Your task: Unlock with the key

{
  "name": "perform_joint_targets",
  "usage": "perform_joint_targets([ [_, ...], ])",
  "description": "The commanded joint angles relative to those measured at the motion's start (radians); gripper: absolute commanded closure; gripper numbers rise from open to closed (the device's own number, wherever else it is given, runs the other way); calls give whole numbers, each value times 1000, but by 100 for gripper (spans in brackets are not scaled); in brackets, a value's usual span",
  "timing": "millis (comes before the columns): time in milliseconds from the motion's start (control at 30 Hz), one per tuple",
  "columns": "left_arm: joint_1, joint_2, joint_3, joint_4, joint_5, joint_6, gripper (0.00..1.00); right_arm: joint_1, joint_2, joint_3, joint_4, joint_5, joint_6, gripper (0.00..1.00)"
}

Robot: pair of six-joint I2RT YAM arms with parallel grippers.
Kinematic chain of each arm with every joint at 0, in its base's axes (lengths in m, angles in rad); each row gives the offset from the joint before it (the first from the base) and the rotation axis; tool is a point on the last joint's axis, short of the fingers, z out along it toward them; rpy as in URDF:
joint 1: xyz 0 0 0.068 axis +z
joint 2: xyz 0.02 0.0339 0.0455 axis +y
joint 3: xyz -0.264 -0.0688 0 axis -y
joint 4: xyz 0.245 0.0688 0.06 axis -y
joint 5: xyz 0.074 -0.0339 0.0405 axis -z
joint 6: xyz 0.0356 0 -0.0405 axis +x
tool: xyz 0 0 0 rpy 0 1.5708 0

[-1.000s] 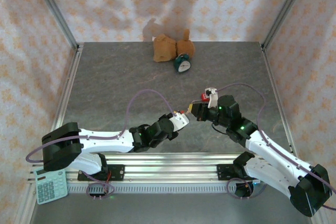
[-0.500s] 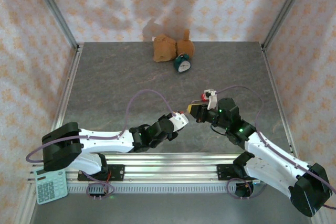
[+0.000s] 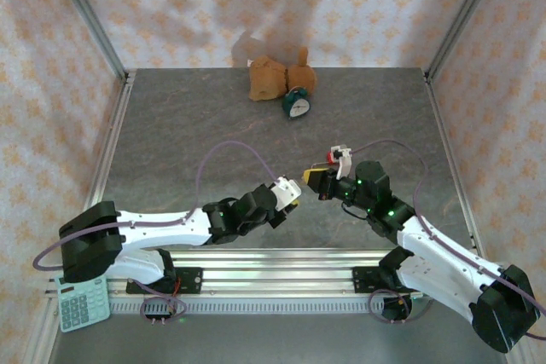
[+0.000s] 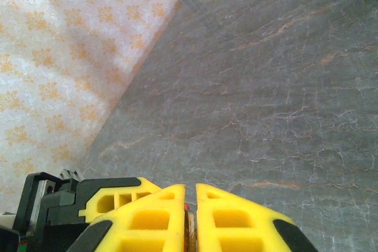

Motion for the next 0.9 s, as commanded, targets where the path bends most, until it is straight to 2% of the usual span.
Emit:
perform_joint_targets([
  [0,29,-67,36,141,61,-62,75,24,-4,-31,-39,-76,-25,90],
  [367,38,-71,72,59,162,-44,77,27,39,-5,-52,-84,-32,90],
  [867,43,-60,106,24,177,-44,78,47,52,-25,-13,-104,-22,90],
])
